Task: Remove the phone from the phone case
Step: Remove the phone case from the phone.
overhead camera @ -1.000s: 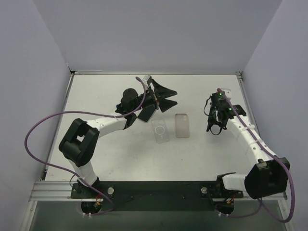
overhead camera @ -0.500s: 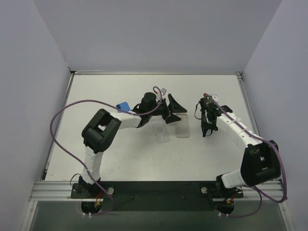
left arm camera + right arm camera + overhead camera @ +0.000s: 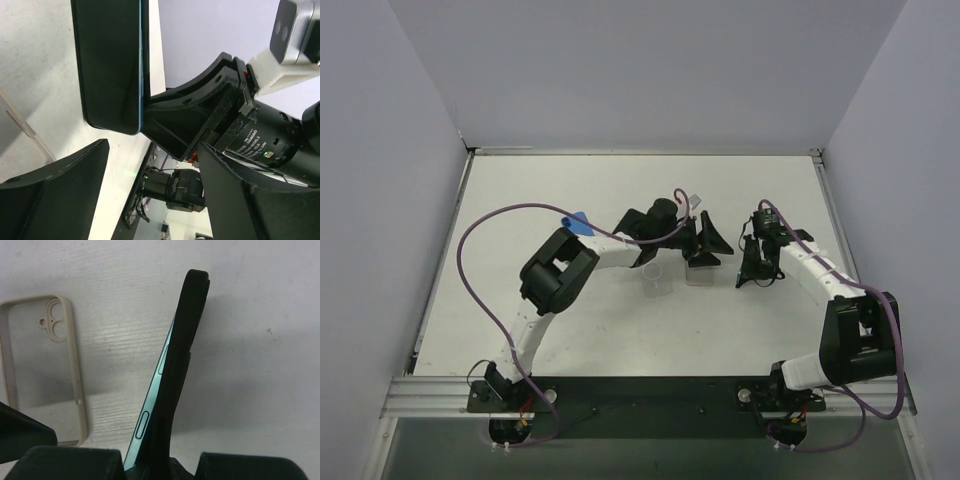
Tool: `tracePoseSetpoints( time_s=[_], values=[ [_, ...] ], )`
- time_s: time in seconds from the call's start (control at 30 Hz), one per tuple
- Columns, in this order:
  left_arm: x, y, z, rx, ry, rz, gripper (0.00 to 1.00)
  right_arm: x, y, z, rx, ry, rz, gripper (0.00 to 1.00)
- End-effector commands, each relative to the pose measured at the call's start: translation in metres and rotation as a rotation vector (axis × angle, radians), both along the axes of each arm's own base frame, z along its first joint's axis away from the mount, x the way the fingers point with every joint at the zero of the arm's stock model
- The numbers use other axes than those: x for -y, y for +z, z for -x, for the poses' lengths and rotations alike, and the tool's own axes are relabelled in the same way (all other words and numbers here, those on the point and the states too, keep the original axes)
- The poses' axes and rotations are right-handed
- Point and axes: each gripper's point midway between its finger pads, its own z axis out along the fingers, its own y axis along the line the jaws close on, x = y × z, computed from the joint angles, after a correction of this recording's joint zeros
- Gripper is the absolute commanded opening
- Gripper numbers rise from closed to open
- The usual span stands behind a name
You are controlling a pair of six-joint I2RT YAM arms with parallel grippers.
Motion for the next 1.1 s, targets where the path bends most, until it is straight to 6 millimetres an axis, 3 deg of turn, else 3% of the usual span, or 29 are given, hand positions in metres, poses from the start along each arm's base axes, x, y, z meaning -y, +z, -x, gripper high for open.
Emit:
tracePoseSetpoints(
  time_s=[0.0,0.27,0.7,1.07],
  values=[
    [0.005,-0.01,0.012,0.055,-0.075,-0.064,0.81,-0.018,-0.002,0.001,0.001,0.033,-0.12,0.0],
    [-0.001,-0.027,0.007,0.122,-0.054,-0.197,0.8,-0.025,-0.018,-0.004,-0.027,0.035,-0.153,0.0],
    [0.003,-0.037,-0.003,0.302,-0.056,-0.324,0.79,-0.034,-0.021,-0.006,-0.03,0.037,-0.24,0.0],
    [0.013,-0.049,-0.005,0.399,-0.074,-0.439,0.71,-0.036,-0.019,-0.005,-0.027,0.036,-0.273,0.0]
  ],
)
